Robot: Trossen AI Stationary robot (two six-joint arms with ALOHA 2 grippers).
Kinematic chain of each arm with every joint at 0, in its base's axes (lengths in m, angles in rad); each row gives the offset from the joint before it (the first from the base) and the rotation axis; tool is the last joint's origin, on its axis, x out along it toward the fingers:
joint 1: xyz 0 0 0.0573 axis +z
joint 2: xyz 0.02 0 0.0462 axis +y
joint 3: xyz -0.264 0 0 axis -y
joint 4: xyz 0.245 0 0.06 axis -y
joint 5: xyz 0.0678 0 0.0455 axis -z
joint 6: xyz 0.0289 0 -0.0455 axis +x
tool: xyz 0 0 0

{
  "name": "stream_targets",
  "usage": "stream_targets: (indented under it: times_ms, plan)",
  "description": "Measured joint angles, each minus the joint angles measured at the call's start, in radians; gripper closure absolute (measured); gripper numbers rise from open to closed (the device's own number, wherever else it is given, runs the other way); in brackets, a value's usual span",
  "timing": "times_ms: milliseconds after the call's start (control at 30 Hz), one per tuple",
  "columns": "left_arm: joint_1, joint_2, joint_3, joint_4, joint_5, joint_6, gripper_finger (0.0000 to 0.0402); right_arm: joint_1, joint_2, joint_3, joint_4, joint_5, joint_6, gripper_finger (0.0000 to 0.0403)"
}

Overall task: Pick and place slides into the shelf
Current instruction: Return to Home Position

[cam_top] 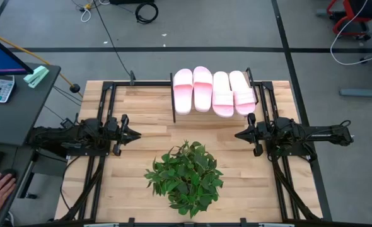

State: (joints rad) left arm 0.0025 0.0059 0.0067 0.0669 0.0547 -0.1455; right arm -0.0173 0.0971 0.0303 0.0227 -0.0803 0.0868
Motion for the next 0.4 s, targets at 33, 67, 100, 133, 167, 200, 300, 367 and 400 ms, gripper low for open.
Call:
stream_targets:
  times_ms: [33,67,100,133,167,200,300,367,400]
  plan:
    - [0.0,0.0,0.0,0.0,0.0,0.0,0.0343,0.0,0.0,0.0,0.0,0.0,0.0,0.0389]
    - [0.0,0.0,0.0,0.0,0.0,0.0,0.0344,0.0,0.0,0.0,0.0,0.0,0.0,0.0389]
    - [0.0,0.0,0.0,0.0,0.0,0.0,0.0345,0.0,0.0,0.0,0.0,0.0,0.0,0.0389]
    - [0.0,0.0,0.0,0.0,0.0,0.0,0.0347,0.0,0.0,0.0,0.0,0.0,0.0,0.0389]
    - [0.0,0.0,0.0,0.0,0.0,0.0,0.0349,0.0,0.0,0.0,0.0,0.0,0.0,0.0389]
    - [0.0,0.0,0.0,0.0,0.0,0.0,0.035,0.0,0.0,0.0,0.0,0.0,0.0,0.0389]
    - [0.0,0.0,0.0,0.0,0.0,0.0,0.0353,0.0,0.0,0.0,0.0,0.0,0.0,0.0389]
    - [0.0,0.0,0.0,0.0,0.0,0.0,0.0353,0.0,0.0,0.0,0.0,0.0,0.0,0.0389]
    - [0.0,0.0,0.0,0.0,0.0,0.0,0.0353,0.0,0.0,0.0,0.0,0.0,0.0,0.0389]
